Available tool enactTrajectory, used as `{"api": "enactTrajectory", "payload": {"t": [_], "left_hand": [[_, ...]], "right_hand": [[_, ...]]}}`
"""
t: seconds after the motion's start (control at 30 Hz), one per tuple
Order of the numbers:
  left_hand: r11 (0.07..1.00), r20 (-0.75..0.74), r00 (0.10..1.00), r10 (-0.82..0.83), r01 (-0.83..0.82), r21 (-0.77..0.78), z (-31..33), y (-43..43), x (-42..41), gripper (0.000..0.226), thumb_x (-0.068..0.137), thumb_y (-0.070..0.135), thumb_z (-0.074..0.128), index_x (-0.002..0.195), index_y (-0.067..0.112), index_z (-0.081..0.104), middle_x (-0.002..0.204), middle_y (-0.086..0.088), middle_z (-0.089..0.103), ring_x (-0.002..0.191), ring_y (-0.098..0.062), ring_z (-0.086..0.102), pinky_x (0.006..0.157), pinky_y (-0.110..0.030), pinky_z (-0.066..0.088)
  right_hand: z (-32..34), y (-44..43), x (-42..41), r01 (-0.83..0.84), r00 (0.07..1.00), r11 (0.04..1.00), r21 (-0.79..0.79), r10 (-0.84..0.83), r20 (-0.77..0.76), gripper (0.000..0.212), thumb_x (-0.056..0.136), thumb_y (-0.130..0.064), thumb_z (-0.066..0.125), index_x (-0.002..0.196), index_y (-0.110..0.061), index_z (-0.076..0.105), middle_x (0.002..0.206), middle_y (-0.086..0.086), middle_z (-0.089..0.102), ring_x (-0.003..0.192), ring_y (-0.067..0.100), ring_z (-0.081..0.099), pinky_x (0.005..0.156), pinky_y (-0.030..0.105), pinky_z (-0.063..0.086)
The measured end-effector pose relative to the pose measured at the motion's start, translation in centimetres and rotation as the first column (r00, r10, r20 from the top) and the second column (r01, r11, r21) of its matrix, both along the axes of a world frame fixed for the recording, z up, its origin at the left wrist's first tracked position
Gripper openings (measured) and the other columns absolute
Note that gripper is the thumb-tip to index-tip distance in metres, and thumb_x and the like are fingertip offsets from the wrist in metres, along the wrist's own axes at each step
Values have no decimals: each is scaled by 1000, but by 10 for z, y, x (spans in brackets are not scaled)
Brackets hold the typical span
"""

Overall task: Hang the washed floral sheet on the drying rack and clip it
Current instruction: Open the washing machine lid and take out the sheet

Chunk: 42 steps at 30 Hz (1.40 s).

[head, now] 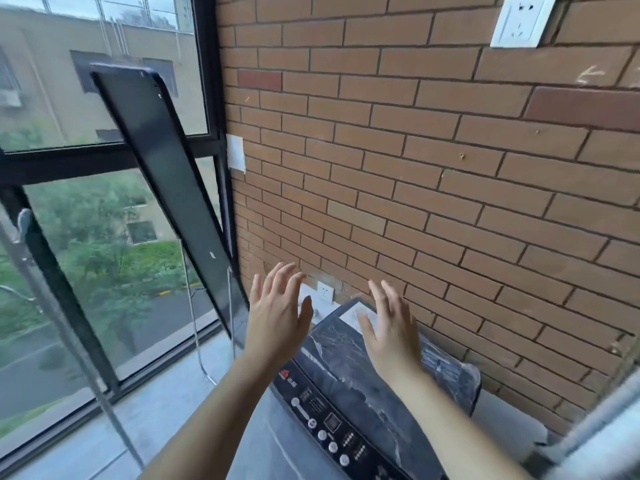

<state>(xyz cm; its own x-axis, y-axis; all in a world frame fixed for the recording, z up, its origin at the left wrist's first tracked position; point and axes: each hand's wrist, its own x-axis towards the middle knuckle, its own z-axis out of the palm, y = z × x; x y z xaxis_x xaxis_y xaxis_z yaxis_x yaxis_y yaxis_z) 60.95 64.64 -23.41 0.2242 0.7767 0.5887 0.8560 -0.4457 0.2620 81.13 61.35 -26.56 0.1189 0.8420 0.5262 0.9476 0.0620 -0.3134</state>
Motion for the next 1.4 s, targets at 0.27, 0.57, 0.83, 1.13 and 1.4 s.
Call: {"api": "enactTrajectory", "payload": {"t": [0.27,0.57,0.83,1.13,1.4], "left_hand": [[983,-173,984,-31,-1,-183,-74,17,55,42,91,39,30,121,22,54,133,0,52,128,-22,44,110,-52,30],[885,-293,921,-256,101,-455,-169,43,66,32,90,25,53,122,22,56,129,1,56,118,-21,53,101,-39,40],[649,-334,782,-526,116,-752,-221,71,80,51,90,11,35,140,23,41,144,4,43,133,-18,36,104,-38,35],[593,-341,652,-678,210,-777,-230,95,87,58,89,5,41,144,22,34,149,3,36,140,-18,23,113,-48,16],[634,-347,569,-745,445,-632,-201,123,87,69,77,44,66,138,29,37,132,5,46,126,-19,40,112,-48,20]], "right_hand": [[-68,14,60,-19,1000,963,-268,13,-27,56,96,-39,42,147,-23,25,153,2,26,138,22,29,106,41,36],[-146,18,77,-59,998,732,-679,33,-51,56,99,-43,33,149,-28,14,154,-2,20,137,22,27,106,40,34],[-188,29,64,-182,974,499,-848,-25,-224,41,97,-30,43,138,-23,40,142,-3,44,127,21,44,104,38,38],[-193,48,57,-198,912,408,-891,-256,-320,35,93,-22,49,127,-19,54,130,2,58,117,17,55,100,26,42],[-124,60,76,-247,899,472,-846,-215,-382,34,86,-35,59,118,-23,59,103,-8,56,98,9,55,83,21,42]]}}
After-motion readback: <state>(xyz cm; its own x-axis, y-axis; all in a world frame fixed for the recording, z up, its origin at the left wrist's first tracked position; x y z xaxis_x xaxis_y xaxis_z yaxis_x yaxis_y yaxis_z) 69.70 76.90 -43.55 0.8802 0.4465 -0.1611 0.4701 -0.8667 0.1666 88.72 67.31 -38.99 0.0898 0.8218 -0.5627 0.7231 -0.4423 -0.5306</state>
